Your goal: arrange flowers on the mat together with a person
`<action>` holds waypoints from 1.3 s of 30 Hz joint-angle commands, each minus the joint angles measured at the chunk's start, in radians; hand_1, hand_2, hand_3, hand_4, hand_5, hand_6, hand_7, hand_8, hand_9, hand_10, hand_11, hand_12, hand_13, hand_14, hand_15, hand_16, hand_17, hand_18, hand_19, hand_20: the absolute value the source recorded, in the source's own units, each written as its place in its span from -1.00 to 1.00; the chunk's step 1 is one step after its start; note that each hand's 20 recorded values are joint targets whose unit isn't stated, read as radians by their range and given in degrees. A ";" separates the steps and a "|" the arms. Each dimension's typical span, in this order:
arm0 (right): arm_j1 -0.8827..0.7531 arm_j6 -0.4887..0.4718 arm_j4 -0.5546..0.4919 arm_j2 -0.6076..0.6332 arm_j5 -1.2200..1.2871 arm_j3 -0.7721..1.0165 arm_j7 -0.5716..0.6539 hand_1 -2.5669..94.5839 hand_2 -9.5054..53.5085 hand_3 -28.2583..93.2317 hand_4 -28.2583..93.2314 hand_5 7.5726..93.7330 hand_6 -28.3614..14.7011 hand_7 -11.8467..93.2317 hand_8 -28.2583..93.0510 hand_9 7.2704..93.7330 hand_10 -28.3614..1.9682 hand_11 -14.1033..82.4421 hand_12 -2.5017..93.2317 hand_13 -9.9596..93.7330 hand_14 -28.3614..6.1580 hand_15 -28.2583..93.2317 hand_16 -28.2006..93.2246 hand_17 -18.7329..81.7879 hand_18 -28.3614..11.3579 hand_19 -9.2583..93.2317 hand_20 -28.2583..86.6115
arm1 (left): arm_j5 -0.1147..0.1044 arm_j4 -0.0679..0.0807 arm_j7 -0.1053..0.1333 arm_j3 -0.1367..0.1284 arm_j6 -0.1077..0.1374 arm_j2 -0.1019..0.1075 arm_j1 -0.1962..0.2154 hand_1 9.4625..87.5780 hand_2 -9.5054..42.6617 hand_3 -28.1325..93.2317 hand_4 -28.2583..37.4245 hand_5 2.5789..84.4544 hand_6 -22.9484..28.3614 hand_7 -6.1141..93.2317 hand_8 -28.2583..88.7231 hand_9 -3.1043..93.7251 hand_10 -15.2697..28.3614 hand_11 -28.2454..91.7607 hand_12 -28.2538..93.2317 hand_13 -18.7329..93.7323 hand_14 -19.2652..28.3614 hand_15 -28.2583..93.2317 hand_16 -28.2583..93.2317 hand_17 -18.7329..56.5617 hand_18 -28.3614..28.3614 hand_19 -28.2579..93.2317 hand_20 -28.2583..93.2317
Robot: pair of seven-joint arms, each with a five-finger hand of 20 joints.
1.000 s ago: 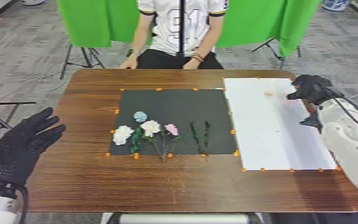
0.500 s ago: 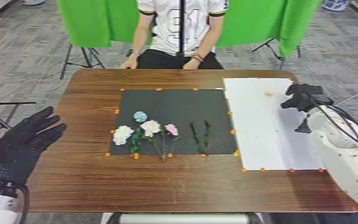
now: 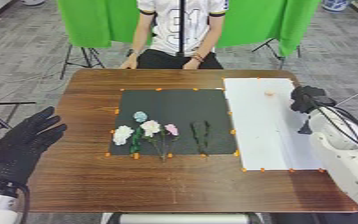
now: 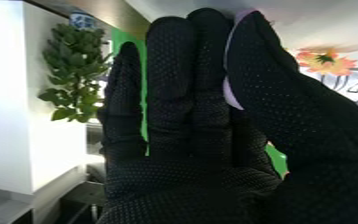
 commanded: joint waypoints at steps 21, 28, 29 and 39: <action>0.084 0.180 -0.206 -0.176 -0.125 -0.342 -0.315 0.13 -1.00 0.78 -1.00 0.33 0.52 0.26 -0.59 0.68 0.55 -0.23 0.11 0.44 0.45 0.34 0.16 -0.11 -0.30 0.43 0.24 | 0.002 0.017 -0.043 0.030 -0.016 -0.003 -0.024 -0.60 -0.60 0.63 -0.93 -0.09 0.13 -0.61 -0.65 -0.24 0.35 -0.18 -0.30 -0.18 0.51 0.06 -0.52 -0.69 0.83 0.27 -0.28; 0.118 0.160 -0.177 -0.158 -0.148 -0.376 -0.298 0.14 -1.00 0.77 -1.00 0.30 0.53 0.26 -0.58 0.66 0.56 -0.25 0.10 0.43 0.48 0.32 0.16 -0.12 -0.29 0.43 0.24 | -0.002 0.015 -0.036 0.020 -0.011 0.003 -0.010 -0.60 -0.60 0.63 -0.93 -0.09 0.13 -0.61 -0.65 -0.24 0.35 -0.18 -0.30 -0.18 0.51 0.06 -0.52 -0.69 0.83 0.26 -0.28; 0.119 0.146 -0.179 -0.155 -0.151 -0.376 -0.300 0.14 -1.00 0.77 -1.00 0.29 0.54 0.26 -0.58 0.66 0.57 -0.26 0.09 0.42 0.48 0.31 0.16 -0.12 -0.29 0.42 0.24 | -0.001 0.015 -0.037 0.020 -0.010 0.003 -0.011 -0.60 -0.60 0.63 -0.93 -0.09 0.13 -0.61 -0.65 -0.24 0.35 -0.18 -0.30 -0.18 0.51 0.06 -0.52 -0.69 0.83 0.27 -0.28; 0.130 0.127 -0.183 -0.165 -0.138 -0.389 -0.284 -0.05 -1.00 0.85 -1.00 0.02 0.49 0.12 -0.59 0.37 0.48 -0.29 -0.05 0.27 0.38 0.32 0.07 -0.22 -0.34 0.39 0.24 | -0.002 0.018 -0.040 0.017 -0.017 0.008 -0.014 -0.60 -0.60 0.63 -0.93 -0.09 0.13 -0.60 -0.65 -0.24 0.35 -0.18 -0.30 -0.18 0.51 0.06 -0.52 -0.69 0.82 0.26 -0.28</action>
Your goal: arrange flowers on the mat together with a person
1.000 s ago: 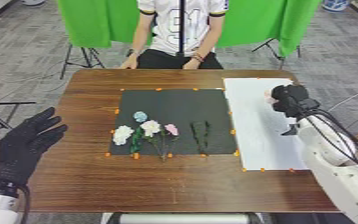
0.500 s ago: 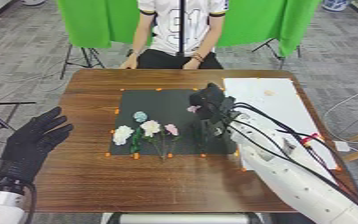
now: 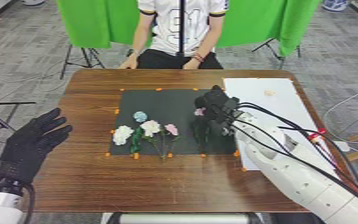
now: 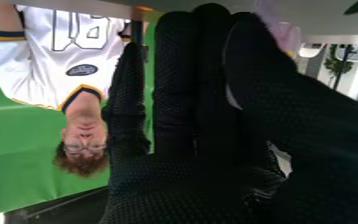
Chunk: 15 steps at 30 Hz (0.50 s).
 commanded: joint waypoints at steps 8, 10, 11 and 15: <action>0.024 -0.014 -0.008 -0.005 -0.004 -0.002 0.024 -0.19 -1.00 0.93 -0.97 -0.03 0.45 0.04 -0.74 0.15 0.35 -0.01 -0.31 0.18 0.28 0.41 -0.09 -0.27 -0.39 0.36 0.23 | 0.001 0.006 -0.009 -0.003 -0.008 -0.004 0.008 -0.60 -0.60 0.63 -0.93 -0.09 0.13 -0.60 -0.65 -0.24 0.35 -0.18 -0.30 -0.18 0.51 0.06 -0.52 -0.69 0.83 0.27 -0.28; 0.017 -0.023 -0.018 0.001 -0.002 0.004 0.018 -0.19 -1.00 0.93 -0.96 -0.03 0.45 0.04 -0.76 0.14 0.34 0.01 -0.34 0.17 0.27 0.42 -0.11 -0.27 -0.39 0.36 0.23 | 0.000 0.005 -0.007 -0.004 -0.005 -0.005 0.012 -0.60 -0.60 0.63 -0.93 -0.09 0.13 -0.60 -0.65 -0.24 0.35 -0.18 -0.30 -0.18 0.51 0.06 -0.52 -0.69 0.83 0.27 -0.28; 0.011 -0.033 -0.026 0.004 -0.002 0.010 0.012 -0.20 -1.00 0.93 -0.96 -0.03 0.45 0.04 -0.77 0.13 0.34 0.02 -0.34 0.17 0.27 0.42 -0.12 -0.27 -0.39 0.36 0.23 | 0.000 0.003 -0.006 -0.006 -0.005 -0.006 0.015 -0.60 -0.60 0.63 -0.93 -0.09 0.13 -0.61 -0.65 -0.24 0.35 -0.18 -0.30 -0.18 0.51 0.06 -0.52 -0.69 0.83 0.27 -0.28; 0.001 -0.056 -0.049 0.018 0.010 0.022 -0.005 -0.22 -1.00 0.94 -0.95 -0.02 0.45 0.04 -0.84 0.12 0.31 0.05 -0.38 0.17 0.27 0.42 -0.14 -0.27 -0.40 0.35 0.22 | 0.001 0.004 -0.009 -0.008 -0.007 -0.007 0.013 -0.60 -0.60 0.63 -0.93 -0.09 0.13 -0.60 -0.65 -0.24 0.35 -0.18 -0.30 -0.18 0.51 0.06 -0.52 -0.69 0.83 0.27 -0.28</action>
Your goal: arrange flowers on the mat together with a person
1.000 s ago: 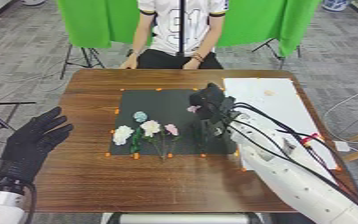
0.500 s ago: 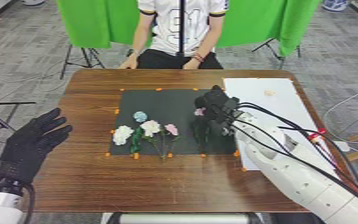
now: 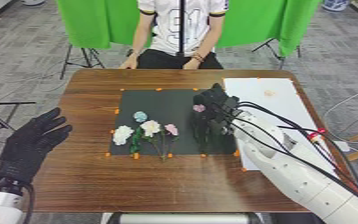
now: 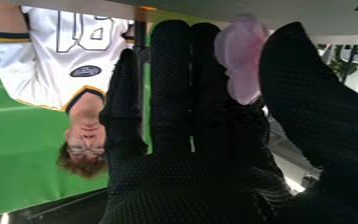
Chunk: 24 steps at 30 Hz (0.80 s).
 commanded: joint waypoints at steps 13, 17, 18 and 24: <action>-0.047 -0.115 -0.100 0.029 0.042 0.062 -0.035 -0.29 -1.00 0.91 -0.96 -0.04 0.43 -0.01 -0.85 0.12 0.28 -0.02 -0.42 0.15 0.24 0.37 -0.14 -0.29 -0.42 0.34 0.22 | 0.001 0.004 -0.008 -0.003 -0.006 -0.009 0.011 -0.60 -0.60 0.63 -0.93 -0.09 0.13 -0.61 -0.65 -0.24 0.35 -0.18 -0.30 -0.18 0.51 0.06 -0.52 -0.69 0.83 0.27 -0.28; -0.054 -0.157 -0.106 0.026 0.052 0.083 -0.054 -0.41 -0.86 0.90 -0.95 -0.04 0.38 -0.07 -0.83 0.14 0.25 -0.15 -0.48 0.14 0.20 0.33 -0.14 -0.31 -0.45 0.32 0.22 | 0.000 0.001 -0.004 -0.007 -0.002 -0.011 0.019 -0.60 -0.60 0.63 -0.93 -0.09 0.13 -0.61 -0.65 -0.24 0.34 -0.18 -0.30 -0.18 0.51 0.06 -0.52 -0.69 0.83 0.27 -0.28; -0.054 -0.161 -0.109 0.030 0.065 0.083 -0.052 -0.45 -0.79 0.91 -0.94 -0.04 0.36 -0.10 -0.81 0.14 0.24 -0.19 -0.49 0.13 0.17 0.32 -0.14 -0.32 -0.48 0.31 0.22 | 0.000 0.004 -0.004 -0.006 -0.004 -0.009 0.014 -0.60 -0.60 0.63 -0.93 -0.09 0.13 -0.61 -0.65 -0.24 0.34 -0.18 -0.30 -0.18 0.51 0.06 -0.52 -0.69 0.83 0.27 -0.28; -0.055 -0.143 -0.103 0.031 0.101 0.081 -0.055 -0.60 -0.26 0.90 -0.88 -0.01 0.33 -0.17 -0.78 0.17 0.21 -0.32 -0.52 0.13 0.10 0.28 -0.13 -0.34 -0.53 0.28 0.23 | 0.001 0.004 -0.005 -0.004 -0.003 -0.010 0.015 -0.60 -0.60 0.63 -0.93 -0.08 0.13 -0.61 -0.65 -0.24 0.35 -0.18 -0.30 -0.18 0.51 0.06 -0.52 -0.69 0.83 0.27 -0.28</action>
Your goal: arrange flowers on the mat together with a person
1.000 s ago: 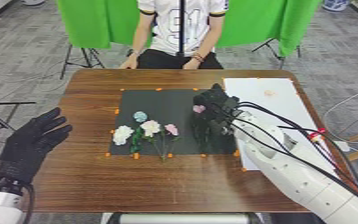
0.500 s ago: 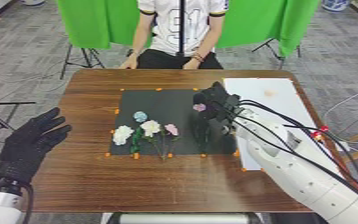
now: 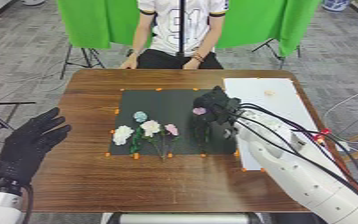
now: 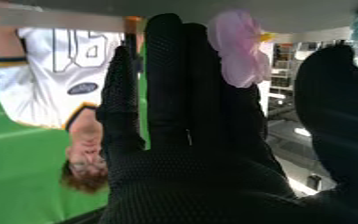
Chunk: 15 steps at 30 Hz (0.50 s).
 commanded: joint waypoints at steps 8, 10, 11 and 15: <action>0.011 0.077 0.013 0.006 0.038 -0.023 -0.007 -0.43 0.06 0.83 -0.92 0.11 0.42 -0.21 -0.67 0.40 0.35 -0.39 -0.62 0.34 0.22 0.15 -0.13 -0.29 -0.47 0.28 0.24 | 0.001 0.004 -0.007 0.000 -0.004 -0.010 0.012 -0.60 -0.59 0.63 -0.93 -0.08 0.13 -0.61 -0.65 -0.24 0.35 -0.18 -0.30 -0.18 0.51 0.06 -0.52 -0.69 0.83 0.27 -0.28; 0.013 0.092 0.017 0.005 0.037 -0.026 -0.011 -0.37 0.08 0.80 -0.93 0.13 0.44 -0.21 -0.63 0.43 0.38 -0.41 -0.63 0.37 0.25 0.13 -0.12 -0.28 -0.44 0.28 0.24 | 0.001 0.003 -0.007 0.001 -0.002 -0.010 0.011 -0.60 -0.59 0.63 -0.93 -0.08 0.13 -0.61 -0.65 -0.24 0.35 -0.18 -0.30 -0.18 0.51 0.06 -0.52 -0.69 0.83 0.27 -0.28; 0.014 0.100 0.018 0.006 0.036 -0.029 -0.011 -0.34 0.07 0.79 -0.94 0.15 0.46 -0.21 -0.62 0.45 0.41 -0.41 -0.63 0.39 0.27 0.12 -0.12 -0.27 -0.44 0.28 0.24 | 0.001 0.004 -0.006 0.001 -0.002 -0.010 0.012 -0.60 -0.59 0.63 -0.93 -0.08 0.13 -0.61 -0.65 -0.24 0.35 -0.18 -0.30 -0.18 0.51 0.06 -0.52 -0.69 0.83 0.27 -0.28; 0.016 0.126 0.027 0.004 0.028 -0.035 -0.016 -0.25 -0.01 0.77 -0.97 0.19 0.49 -0.21 -0.61 0.52 0.48 -0.41 -0.65 0.44 0.30 0.10 -0.11 -0.25 -0.42 0.29 0.24 | 0.002 0.004 -0.007 0.000 -0.002 -0.010 0.011 -0.60 -0.59 0.63 -0.93 -0.08 0.13 -0.61 -0.65 -0.24 0.35 -0.18 -0.30 -0.18 0.51 0.06 -0.52 -0.69 0.83 0.27 -0.28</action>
